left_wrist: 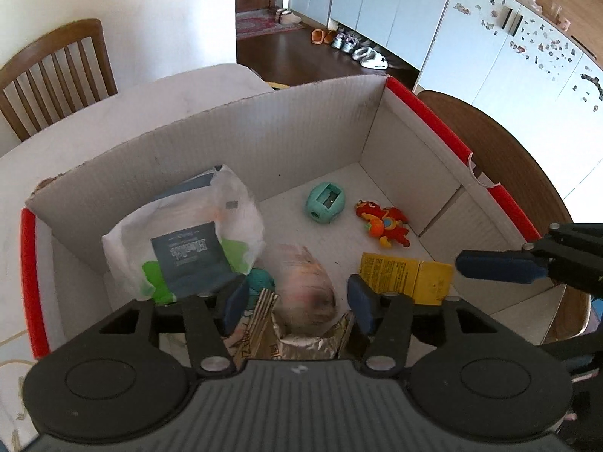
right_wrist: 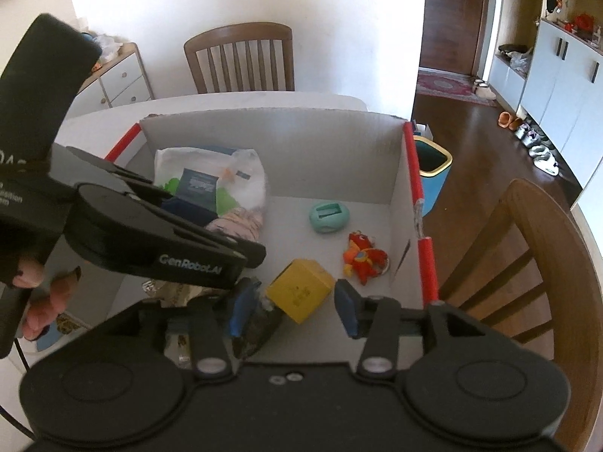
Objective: Organize objects
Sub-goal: 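Open left tool to drop the bunny while right tool releases the yellow box, then move both tools back over the remaining items on the table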
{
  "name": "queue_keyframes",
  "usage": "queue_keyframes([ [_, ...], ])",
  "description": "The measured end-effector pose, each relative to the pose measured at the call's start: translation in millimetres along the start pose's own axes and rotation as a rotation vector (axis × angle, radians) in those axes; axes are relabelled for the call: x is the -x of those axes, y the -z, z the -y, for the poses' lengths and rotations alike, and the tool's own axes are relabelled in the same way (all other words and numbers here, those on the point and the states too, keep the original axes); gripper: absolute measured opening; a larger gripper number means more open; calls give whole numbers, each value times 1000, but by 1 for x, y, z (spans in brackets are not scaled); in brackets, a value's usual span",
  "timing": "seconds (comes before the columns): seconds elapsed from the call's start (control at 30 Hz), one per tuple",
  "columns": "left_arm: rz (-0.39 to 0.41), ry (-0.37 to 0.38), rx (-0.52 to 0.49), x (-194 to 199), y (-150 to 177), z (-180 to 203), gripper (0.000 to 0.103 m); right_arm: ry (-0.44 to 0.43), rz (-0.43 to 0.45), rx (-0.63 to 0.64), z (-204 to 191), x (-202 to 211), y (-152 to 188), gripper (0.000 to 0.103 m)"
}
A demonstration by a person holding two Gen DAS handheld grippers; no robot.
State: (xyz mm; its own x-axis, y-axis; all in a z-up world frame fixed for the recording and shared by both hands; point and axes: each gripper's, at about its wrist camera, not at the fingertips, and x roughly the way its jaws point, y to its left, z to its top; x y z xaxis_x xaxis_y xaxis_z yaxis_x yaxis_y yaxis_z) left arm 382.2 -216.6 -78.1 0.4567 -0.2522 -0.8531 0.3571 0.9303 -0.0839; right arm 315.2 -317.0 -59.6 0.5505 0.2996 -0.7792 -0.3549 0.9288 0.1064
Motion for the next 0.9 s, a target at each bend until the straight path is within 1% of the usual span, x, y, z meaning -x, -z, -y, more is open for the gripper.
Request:
queue_keyframes([
  [0.1,14,-15,-17,5,2,2,60,-8,15,-11,3,7,2,54],
  [0.17,24,-21,-15,10,4,2,61,-7,23,-15,4,11,3,55],
  [0.27,46,-24,-7,21,7,1,66,-11,34,-28,5,19,3,56],
  [0.5,107,-50,9,51,17,-3,66,-22,70,-39,1,38,3,63],
  [0.63,143,-54,28,72,26,-9,66,-26,83,-51,-4,48,4,65],
  [0.77,195,-67,49,96,38,-15,67,-28,104,-55,-14,60,5,69],
  [0.9,223,-64,55,115,50,-22,67,-26,121,-55,-28,69,6,72],
])
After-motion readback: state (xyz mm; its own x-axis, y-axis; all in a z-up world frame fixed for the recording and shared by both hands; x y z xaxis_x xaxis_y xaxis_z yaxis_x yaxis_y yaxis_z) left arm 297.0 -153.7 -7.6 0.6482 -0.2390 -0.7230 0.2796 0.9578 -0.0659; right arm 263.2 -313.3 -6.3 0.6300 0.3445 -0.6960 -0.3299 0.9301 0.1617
